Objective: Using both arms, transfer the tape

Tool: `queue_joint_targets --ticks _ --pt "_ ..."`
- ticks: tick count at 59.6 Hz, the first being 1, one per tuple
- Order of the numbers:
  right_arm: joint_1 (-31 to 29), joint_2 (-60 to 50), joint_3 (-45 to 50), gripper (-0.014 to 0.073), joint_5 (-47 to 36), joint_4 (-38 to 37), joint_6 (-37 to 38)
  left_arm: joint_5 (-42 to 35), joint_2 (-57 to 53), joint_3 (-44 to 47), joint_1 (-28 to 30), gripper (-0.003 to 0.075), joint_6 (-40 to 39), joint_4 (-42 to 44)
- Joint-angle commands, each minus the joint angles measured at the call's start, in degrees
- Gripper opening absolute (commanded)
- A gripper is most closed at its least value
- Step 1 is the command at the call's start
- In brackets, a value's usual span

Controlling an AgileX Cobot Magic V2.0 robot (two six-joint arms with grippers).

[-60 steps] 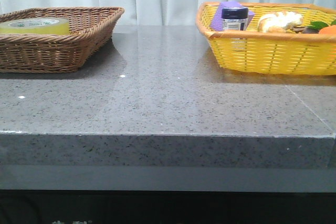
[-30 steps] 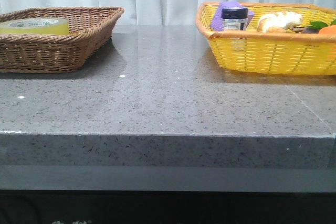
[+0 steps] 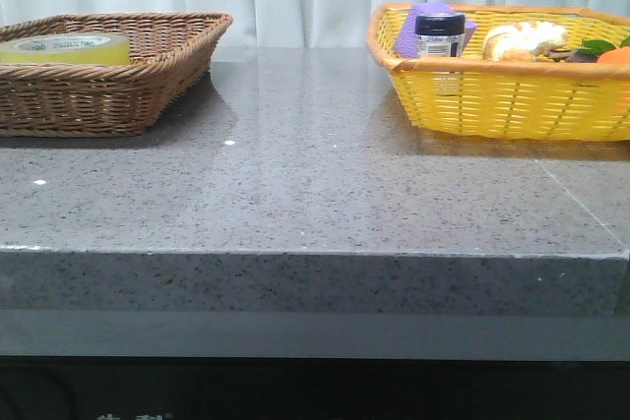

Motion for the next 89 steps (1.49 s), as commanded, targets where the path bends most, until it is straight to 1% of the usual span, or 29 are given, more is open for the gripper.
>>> queue_joint_targets --ticks 1,8,16,25,31,35,46,89 --pt "-0.3 0.9 0.6 -0.0090 -6.6 -1.3 -0.7 -4.7 -1.1 2.2 0.1 -0.0020 -0.5 0.0" --pt "-2.5 -0.6 5.5 -0.0090 -9.7 -0.6 -2.4 -4.7 -1.1 2.2 0.1 -0.0020 -0.5 0.0" --pt "-8.8 -5.0 11.7 -0.0090 -11.4 3.0 -2.4 -4.7 -1.1 2.2 0.1 -0.0020 -0.5 0.0" --pt "-16.7 -4.7 16.4 -0.0090 -12.4 6.6 -2.5 -4.7 -1.0 2.2 0.1 -0.0020 -0.5 0.0" --pt "-19.7 -4.7 19.4 -0.0090 -15.7 8.3 -3.0 -4.7 -1.0 2.2 0.1 -0.0020 -0.5 0.0" --pt "-20.0 -4.7 19.4 -0.0090 -15.5 8.4 -4.0 -4.7 -1.0 2.2 0.1 -0.0020 -0.5 0.0" --pt "-20.0 -4.7 19.4 -0.0090 -16.6 8.4 -10.3 -4.7 -1.0 2.2 0.1 -0.0020 -0.5 0.0" --pt "-20.0 -4.7 19.4 -0.0090 -16.6 8.4 -10.3 -4.7 -1.0 2.2 0.1 -0.0020 -0.5 0.0"
